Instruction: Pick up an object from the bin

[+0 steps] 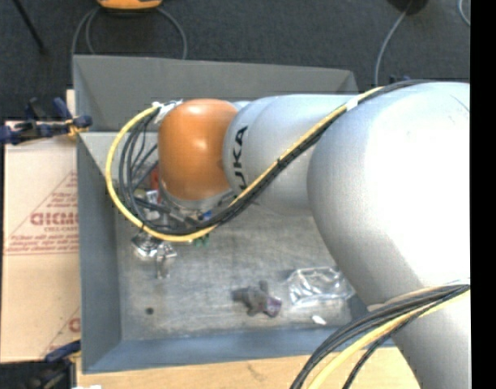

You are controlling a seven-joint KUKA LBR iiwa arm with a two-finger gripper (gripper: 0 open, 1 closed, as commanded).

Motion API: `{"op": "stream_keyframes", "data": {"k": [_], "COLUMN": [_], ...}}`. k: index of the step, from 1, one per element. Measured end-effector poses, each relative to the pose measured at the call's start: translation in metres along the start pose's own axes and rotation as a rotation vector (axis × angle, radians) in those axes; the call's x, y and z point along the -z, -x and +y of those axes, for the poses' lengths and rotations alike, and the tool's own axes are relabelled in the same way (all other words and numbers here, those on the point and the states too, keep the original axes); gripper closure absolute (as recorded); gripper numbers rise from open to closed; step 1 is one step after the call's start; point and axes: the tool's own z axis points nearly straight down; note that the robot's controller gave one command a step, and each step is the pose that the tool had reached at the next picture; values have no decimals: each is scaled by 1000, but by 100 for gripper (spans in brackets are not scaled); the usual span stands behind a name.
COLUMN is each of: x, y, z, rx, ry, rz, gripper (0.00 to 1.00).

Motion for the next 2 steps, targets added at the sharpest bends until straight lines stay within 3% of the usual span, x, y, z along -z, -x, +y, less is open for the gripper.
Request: {"op": "stream_keyframes", "data": {"k": [2], "x": [-1], "y": [8], "z": [-10], "rx": [101], "ry": [-4], "rz": [-1], "gripper": [0]}}
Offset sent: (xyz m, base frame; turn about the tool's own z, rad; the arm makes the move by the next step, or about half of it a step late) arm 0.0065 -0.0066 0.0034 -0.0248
